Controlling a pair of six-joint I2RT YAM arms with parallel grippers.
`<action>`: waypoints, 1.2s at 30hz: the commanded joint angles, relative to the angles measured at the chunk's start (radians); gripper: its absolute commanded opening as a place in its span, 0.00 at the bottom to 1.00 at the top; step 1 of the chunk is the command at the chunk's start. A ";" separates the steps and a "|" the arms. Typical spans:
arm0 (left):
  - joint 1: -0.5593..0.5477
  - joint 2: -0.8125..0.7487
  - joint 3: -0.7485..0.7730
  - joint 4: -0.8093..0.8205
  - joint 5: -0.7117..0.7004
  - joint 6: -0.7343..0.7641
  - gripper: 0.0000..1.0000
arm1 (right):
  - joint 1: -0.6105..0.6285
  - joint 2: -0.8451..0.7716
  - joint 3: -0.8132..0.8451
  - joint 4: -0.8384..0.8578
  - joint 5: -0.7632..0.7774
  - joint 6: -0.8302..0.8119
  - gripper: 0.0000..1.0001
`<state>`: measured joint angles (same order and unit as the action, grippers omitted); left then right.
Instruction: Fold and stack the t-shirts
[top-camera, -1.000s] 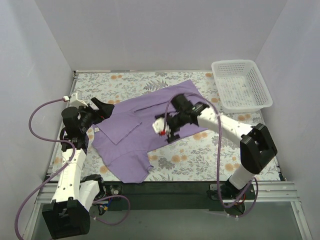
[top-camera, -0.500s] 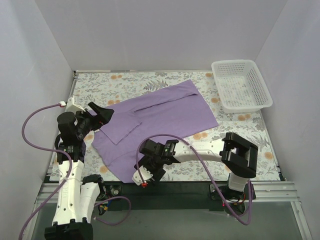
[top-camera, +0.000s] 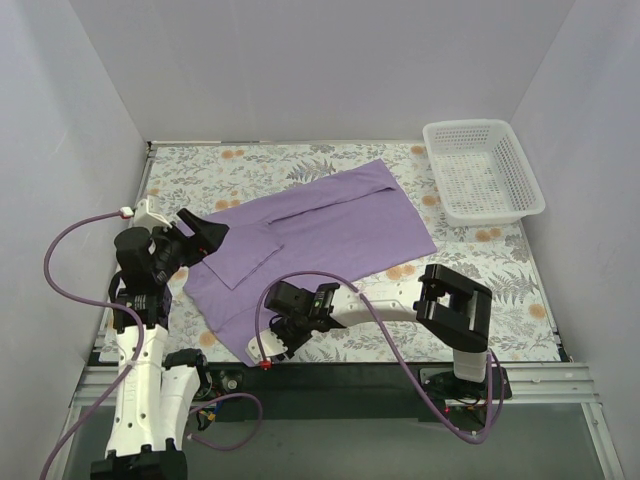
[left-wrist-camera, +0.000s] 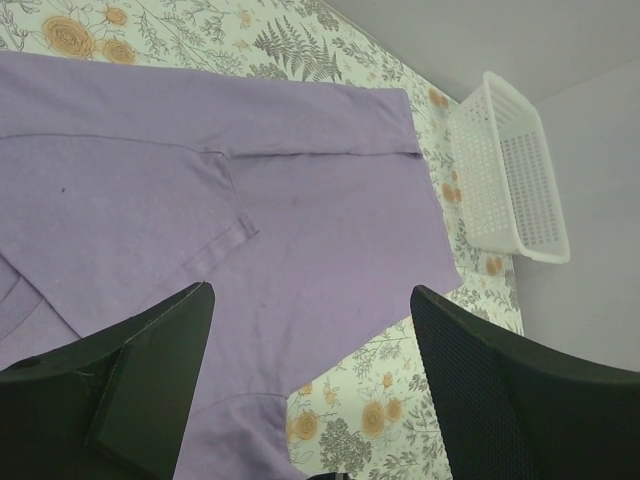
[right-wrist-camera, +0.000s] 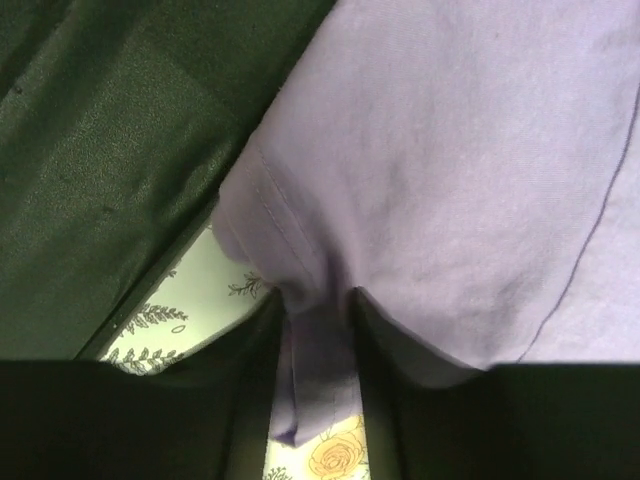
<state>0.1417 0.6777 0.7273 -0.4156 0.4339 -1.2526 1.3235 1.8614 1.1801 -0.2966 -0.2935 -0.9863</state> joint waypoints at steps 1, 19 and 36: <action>0.002 -0.024 0.040 -0.035 0.022 0.015 0.78 | 0.005 0.030 0.007 0.011 -0.018 0.038 0.27; -0.164 0.110 -0.040 -0.011 0.304 -0.055 0.61 | -0.417 0.051 0.208 -0.019 -0.553 0.402 0.01; -0.695 0.275 0.074 -0.045 -0.033 0.676 0.54 | -0.647 0.347 0.438 -0.018 -0.933 0.710 0.01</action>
<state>-0.5053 0.9375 0.7849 -0.4416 0.5411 -0.7830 0.7052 2.1944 1.5578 -0.3145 -1.1069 -0.3542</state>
